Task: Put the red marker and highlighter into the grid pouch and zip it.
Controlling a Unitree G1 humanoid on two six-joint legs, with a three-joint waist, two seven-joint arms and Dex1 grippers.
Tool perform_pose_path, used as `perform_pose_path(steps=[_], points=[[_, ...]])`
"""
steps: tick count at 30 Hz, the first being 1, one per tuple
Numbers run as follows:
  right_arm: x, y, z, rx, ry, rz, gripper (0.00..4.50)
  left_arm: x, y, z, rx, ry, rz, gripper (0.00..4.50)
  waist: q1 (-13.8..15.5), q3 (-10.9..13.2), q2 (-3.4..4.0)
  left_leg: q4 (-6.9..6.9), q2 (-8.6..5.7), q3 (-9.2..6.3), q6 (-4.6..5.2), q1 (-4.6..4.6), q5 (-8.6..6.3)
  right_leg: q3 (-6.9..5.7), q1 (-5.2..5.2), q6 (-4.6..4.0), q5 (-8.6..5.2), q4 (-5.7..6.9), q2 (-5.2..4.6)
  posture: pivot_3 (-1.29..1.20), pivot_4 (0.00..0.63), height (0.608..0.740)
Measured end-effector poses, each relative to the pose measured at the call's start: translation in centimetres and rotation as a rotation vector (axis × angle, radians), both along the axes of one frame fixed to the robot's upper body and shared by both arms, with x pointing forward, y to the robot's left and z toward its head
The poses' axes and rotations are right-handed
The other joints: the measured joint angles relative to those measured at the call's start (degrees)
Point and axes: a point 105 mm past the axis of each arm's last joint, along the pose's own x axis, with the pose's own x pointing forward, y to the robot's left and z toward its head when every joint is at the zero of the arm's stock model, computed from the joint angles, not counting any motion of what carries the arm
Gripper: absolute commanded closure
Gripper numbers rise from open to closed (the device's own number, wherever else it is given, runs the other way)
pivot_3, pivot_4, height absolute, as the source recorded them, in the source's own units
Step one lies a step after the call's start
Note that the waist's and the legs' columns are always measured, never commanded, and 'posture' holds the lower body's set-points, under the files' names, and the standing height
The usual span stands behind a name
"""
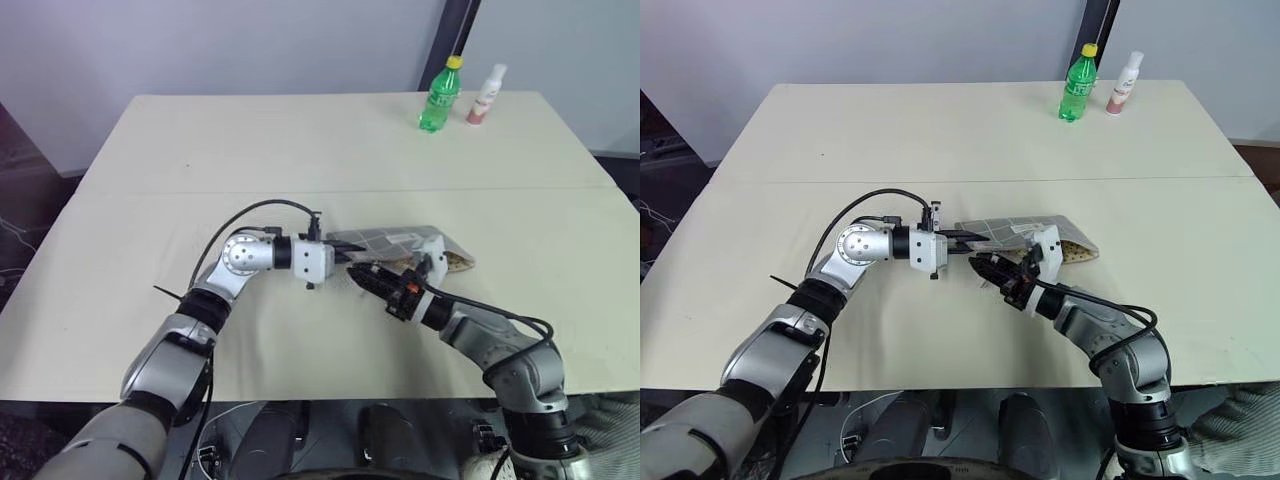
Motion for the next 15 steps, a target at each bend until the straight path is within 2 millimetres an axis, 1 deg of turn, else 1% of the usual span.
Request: perform_pose_path(steps=[2,3,9,12,13,14,15], points=[[-0.2,-1.3,-0.5,-0.036,0.011,-0.021,4.43,-0.1,0.1,-0.4,0.001,0.009,0.006,4.50,0.06,0.00,0.00,0.00,-0.01,0.01,0.00,0.00,0.00,0.00,0.01,0.00,0.00,0.00,-0.01,0.00,0.150,0.740],[-0.1,-2.3,-0.5,-0.059,0.009,-0.042,4.43,-0.1,0.2,-0.4,0.002,0.013,0.010,4.50,0.08,0.00,0.00,0.01,-0.01,0.01,0.00,-0.01,0.00,-0.01,0.01,-0.01,0.00,-0.01,-0.01,0.00,0.150,0.740],[0.2,-10.6,-0.5,-0.253,-0.002,-0.206,4.43,0.1,0.6,0.1,-0.006,0.011,0.022,4.50,0.06,0.00,0.00,0.02,0.01,0.03,0.01,0.00,0.01,-0.02,0.06,-0.01,-0.01,-0.02,0.00,0.00,0.150,0.740],[-0.3,-15.3,-0.4,-0.356,0.014,-0.296,4.43,0.3,1.6,0.1,-0.010,0.036,0.044,4.50,0.04,0.00,0.01,0.01,0.02,0.03,0.08,0.00,0.05,0.00,0.11,0.00,0.00,-0.01,0.00,0.00,0.150,0.740],[-0.5,-15.6,-0.2,-0.376,-0.002,-0.284,4.43,0.2,1.6,0.0,-0.014,0.046,0.041,4.50,-0.02,0.00,0.01,0.01,0.04,0.04,0.09,0.01,0.05,0.00,0.16,0.00,0.00,-0.01,0.00,0.00,0.150,0.740],[-0.7,-15.8,-0.1,-0.387,-0.014,-0.281,4.48,0.2,1.4,0.0,-0.023,0.056,0.039,4.17,-0.06,0.00,0.00,0.02,0.08,0.03,0.09,0.01,0.05,0.01,0.26,-0.01,0.00,-0.01,0.03,0.00,0.150,0.740],[-0.8,-15.9,-0.1,-0.393,-0.020,-0.275,4.18,0.2,1.4,-0.1,-0.027,0.070,0.045,3.81,-0.05,0.00,0.00,0.02,0.08,0.02,0.08,0.03,0.05,0.00,0.30,-0.01,-0.01,-0.01,0.03,0.00,0.150,0.740]])
